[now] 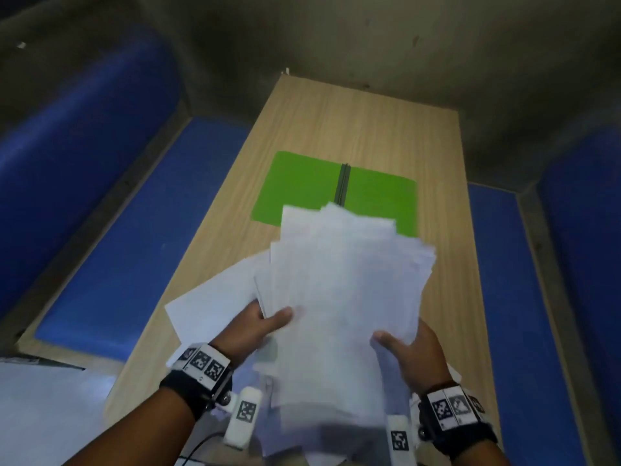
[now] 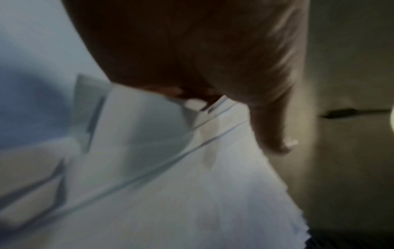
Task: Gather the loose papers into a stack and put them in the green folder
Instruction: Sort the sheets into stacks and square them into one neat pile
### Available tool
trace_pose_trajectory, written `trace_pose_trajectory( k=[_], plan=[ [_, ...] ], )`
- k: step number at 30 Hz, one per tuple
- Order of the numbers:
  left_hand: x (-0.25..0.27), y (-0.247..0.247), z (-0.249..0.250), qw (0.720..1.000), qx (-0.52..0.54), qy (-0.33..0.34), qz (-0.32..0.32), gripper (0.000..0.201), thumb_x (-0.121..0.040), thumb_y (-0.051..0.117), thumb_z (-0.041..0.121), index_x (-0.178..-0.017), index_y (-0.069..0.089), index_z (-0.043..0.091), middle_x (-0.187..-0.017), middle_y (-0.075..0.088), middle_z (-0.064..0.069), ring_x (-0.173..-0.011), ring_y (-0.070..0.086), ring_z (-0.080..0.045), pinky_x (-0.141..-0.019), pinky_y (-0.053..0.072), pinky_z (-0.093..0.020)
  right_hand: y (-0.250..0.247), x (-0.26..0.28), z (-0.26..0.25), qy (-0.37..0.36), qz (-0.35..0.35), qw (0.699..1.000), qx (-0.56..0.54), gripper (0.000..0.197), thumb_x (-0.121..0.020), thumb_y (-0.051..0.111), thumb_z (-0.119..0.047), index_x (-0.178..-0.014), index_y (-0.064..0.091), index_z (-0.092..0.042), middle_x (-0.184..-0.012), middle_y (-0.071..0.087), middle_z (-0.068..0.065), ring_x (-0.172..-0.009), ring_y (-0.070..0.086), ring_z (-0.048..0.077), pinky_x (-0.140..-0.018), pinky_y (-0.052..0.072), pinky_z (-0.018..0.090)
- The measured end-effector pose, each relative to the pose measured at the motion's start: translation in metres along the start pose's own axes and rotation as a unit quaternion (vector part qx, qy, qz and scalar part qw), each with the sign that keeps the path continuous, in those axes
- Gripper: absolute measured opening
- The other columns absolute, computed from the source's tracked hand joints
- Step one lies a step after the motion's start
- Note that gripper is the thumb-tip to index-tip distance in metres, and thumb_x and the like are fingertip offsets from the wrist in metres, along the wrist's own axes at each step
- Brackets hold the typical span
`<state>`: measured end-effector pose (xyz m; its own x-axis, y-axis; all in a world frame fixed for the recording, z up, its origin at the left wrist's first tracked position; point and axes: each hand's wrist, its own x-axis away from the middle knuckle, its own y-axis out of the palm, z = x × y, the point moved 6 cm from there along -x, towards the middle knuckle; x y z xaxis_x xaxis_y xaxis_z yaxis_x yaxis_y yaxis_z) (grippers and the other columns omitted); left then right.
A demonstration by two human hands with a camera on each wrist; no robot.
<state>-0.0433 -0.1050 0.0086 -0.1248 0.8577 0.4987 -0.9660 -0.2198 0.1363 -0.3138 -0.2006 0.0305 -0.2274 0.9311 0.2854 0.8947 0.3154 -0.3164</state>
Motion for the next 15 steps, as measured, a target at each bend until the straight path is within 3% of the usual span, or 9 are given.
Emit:
trace_pose_trajectory(
  k=[2,4,6,8,10,11,12,13,15],
  plan=[
    [0.0,-0.003,0.031,0.993,-0.074,0.083,0.047,0.054,-0.066,0.089,0.038,-0.114,0.07,0.022,-0.108,0.077,0.009,-0.104,0.071,-0.011,-0.087,0.058,-0.033,-0.009,-0.003,-0.012,-0.03,0.031,0.998,-0.047,0.037,-0.075,0.078,-0.003,-0.102,0.066,-0.023,-0.092,0.074,-0.021,-0.079,0.068,-0.01,-0.064,0.049,0.005],
    [-0.006,-0.009,0.045,0.987,-0.076,0.116,0.081,0.051,-0.068,0.09,0.023,-0.114,0.069,0.023,-0.104,0.077,0.013,-0.098,0.072,-0.004,-0.079,0.058,-0.023,-0.01,-0.005,-0.021,-0.037,0.035,0.997,-0.063,0.038,-0.072,0.081,-0.008,-0.105,0.067,-0.019,-0.095,0.074,-0.015,-0.08,0.068,-0.007,-0.06,0.048,0.004],
    [-0.011,-0.007,0.051,0.986,-0.089,0.117,0.072,0.052,-0.068,0.091,0.02,-0.114,0.068,0.026,-0.103,0.076,0.017,-0.096,0.071,0.001,-0.079,0.057,-0.02,-0.006,-0.01,-0.017,-0.05,0.024,0.997,-0.046,0.045,-0.07,0.083,-0.005,-0.107,0.065,-0.023,-0.096,0.071,-0.026,-0.085,0.064,-0.015,-0.064,0.047,0.001],
    [-0.018,-0.004,0.045,0.985,-0.102,0.123,0.059,0.056,-0.065,0.092,0.017,-0.115,0.068,0.023,-0.108,0.076,0.011,-0.102,0.071,-0.005,-0.088,0.058,-0.03,0.001,-0.015,-0.01,-0.03,0.026,0.999,-0.022,0.046,-0.066,0.086,-0.007,-0.103,0.065,-0.026,-0.089,0.071,-0.032,-0.085,0.062,-0.019,-0.07,0.048,0.004],
    [-0.024,0.003,0.039,0.987,-0.078,0.13,0.054,0.06,-0.064,0.091,0.007,-0.118,0.067,0.018,-0.111,0.076,0.003,-0.105,0.071,-0.013,-0.089,0.057,-0.034,0.011,-0.022,0.008,0.014,0.009,1.0,0.011,0.042,-0.056,0.089,-0.039,-0.09,0.068,-0.026,-0.088,0.073,-0.02,-0.086,0.066,-0.008,-0.071,0.05,0.01],
    [-0.025,0.006,0.039,0.987,-0.073,0.131,0.057,0.06,-0.064,0.091,0.006,-0.118,0.067,0.017,-0.11,0.077,0.001,-0.104,0.072,-0.014,-0.087,0.057,-0.033,0.014,-0.026,0.018,0.047,0.01,0.999,0.025,0.056,-0.047,0.084,-0.06,-0.085,0.07,-0.022,-0.087,0.073,-0.012,-0.085,0.068,0.001,-0.069,0.049,0.012],
    [-0.027,0.01,0.041,0.986,-0.072,0.134,0.063,0.059,-0.064,0.092,0.009,-0.118,0.067,0.018,-0.107,0.077,0.001,-0.101,0.073,-0.015,-0.084,0.058,-0.032,0.014,-0.029,0.024,0.07,0.022,0.997,0.017,0.07,-0.041,0.079,-0.071,-0.085,0.071,-0.017,-0.087,0.074,-0.005,-0.086,0.069,0.009,-0.069,0.048,0.015],
    [-0.029,0.013,0.044,0.984,-0.088,0.136,0.073,0.057,-0.065,0.092,0.015,-0.117,0.068,0.019,-0.103,0.078,0.002,-0.096,0.074,-0.014,-0.08,0.059,-0.032,0.012,-0.031,0.024,0.078,0.051,0.996,-0.003,0.072,-0.046,0.08,-0.068,-0.09,0.072,-0.012,-0.09,0.074,-0.001,-0.089,0.069,0.015,-0.074,0.047,0.019],
    [-0.029,0.015,0.051,0.978,-0.114,0.142,0.104,0.048,-0.067,0.091,0.03,-0.11,0.071,0.023,-0.095,0.079,0.006,-0.086,0.075,-0.009,-0.078,0.061,-0.033,0.007,-0.031,0.012,0.057,0.094,0.993,-0.037,0.048,-0.068,0.083,-0.04,-0.102,0.071,-0.008,-0.099,0.072,0.001,-0.095,0.068,0.013,-0.082,0.044,0.018]
  ],
)
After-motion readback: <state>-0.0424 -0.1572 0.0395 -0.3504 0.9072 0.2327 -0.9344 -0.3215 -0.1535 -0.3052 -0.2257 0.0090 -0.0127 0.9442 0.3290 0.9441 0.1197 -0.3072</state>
